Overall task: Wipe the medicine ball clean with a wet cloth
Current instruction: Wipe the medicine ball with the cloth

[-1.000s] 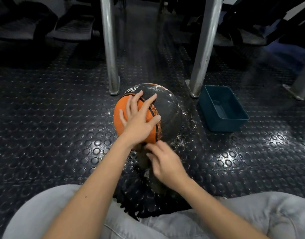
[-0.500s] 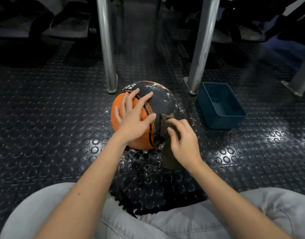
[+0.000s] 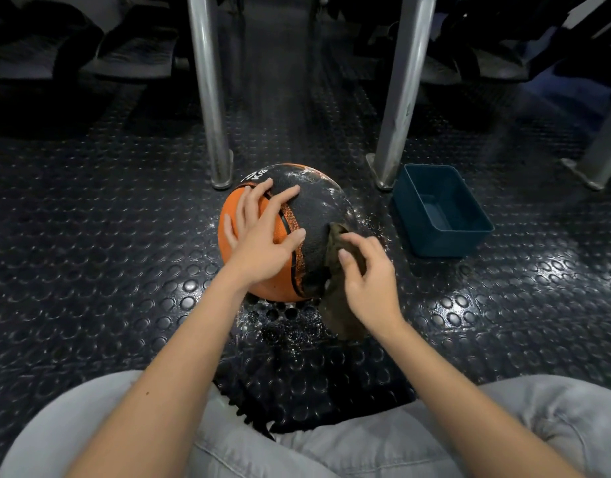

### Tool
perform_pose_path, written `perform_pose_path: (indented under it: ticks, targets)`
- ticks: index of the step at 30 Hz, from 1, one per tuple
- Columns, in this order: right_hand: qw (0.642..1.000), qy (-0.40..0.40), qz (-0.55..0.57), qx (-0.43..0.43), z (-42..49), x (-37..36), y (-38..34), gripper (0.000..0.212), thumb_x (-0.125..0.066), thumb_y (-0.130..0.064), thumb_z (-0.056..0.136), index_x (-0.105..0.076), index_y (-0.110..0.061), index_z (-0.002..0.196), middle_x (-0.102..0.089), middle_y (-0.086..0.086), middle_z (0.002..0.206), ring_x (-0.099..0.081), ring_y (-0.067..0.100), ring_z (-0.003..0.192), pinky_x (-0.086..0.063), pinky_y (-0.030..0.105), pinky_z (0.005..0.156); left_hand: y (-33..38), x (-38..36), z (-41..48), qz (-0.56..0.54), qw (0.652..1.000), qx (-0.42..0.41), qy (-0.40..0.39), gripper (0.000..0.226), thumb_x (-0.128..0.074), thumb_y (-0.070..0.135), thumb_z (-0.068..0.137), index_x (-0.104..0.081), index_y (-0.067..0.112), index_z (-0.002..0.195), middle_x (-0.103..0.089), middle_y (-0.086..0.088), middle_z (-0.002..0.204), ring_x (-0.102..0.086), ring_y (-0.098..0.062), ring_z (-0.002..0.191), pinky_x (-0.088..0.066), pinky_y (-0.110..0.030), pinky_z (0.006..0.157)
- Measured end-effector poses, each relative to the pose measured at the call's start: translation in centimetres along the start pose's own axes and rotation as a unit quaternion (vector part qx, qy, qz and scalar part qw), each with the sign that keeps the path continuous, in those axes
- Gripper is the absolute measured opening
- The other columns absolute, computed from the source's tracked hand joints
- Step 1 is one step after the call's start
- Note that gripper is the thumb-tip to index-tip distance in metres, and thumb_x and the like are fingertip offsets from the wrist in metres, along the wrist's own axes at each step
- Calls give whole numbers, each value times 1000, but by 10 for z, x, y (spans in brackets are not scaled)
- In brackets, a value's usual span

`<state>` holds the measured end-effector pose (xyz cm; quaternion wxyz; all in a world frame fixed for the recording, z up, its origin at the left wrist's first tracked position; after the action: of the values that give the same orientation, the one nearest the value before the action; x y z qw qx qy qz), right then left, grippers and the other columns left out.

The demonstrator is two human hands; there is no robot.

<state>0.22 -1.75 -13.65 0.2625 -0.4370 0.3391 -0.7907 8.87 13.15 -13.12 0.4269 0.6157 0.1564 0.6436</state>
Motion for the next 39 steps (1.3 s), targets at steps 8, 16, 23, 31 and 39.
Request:
perform_pose_path:
  ticks: [8, 16, 23, 31, 39]
  targets:
    - [997, 24, -45, 65, 4, 15, -21, 20, -55, -10, 89, -64, -7, 106, -53, 1, 95, -48, 5, 88, -36, 9, 79, 2, 7, 5, -46, 999, -23, 3, 47, -56, 51, 68, -35, 62, 109, -21, 26, 139, -5, -9, 143, 5, -46, 115]
    - [988, 31, -95, -120, 21, 41, 41, 23, -56, -13, 93, -62, -13, 115, -53, 2, 108, -51, 16, 102, -31, 15, 81, -5, 24, 5, -78, 995, -40, 41, 50, -58, 69, 55, -46, 57, 102, -27, 36, 128, -22, -5, 133, -7, -46, 115]
    - [990, -69, -104, 61, 1, 11, -8, 21, -64, -11, 88, -66, -11, 109, -55, -1, 95, -56, 17, 90, -47, 30, 78, 7, 16, -2, -34, 996, -62, -44, 49, -79, 41, 69, -48, 52, 105, -29, 29, 137, -9, -11, 144, 6, -48, 115]
    - [969, -158, -189, 25, -24, 13, 0, 26, -60, -18, 91, -63, -18, 117, -50, -3, 100, -52, 19, 100, -45, 35, 82, 21, -8, -34, 55, 997, -42, -31, 53, -50, 21, 95, -32, 37, 142, -13, 16, 155, -1, -8, 142, -3, -39, 114]
    - [978, -79, -181, 72, -6, 46, -20, 25, -64, -11, 87, -66, -14, 112, -53, -2, 94, -51, 20, 90, -44, 36, 80, 20, -10, -36, 59, 998, -35, -3, 50, -51, 39, 94, -33, 34, 141, -16, 13, 155, -3, -13, 144, -5, -45, 117]
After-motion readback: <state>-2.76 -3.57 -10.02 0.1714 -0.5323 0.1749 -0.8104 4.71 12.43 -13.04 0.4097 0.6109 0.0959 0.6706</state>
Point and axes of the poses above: each hand's wrist, its own z-axis towards the middle knuckle, its own x-axis out of the back of the hand, y = z × x, the point moved 10 cm from there along z, towards the middle knuckle
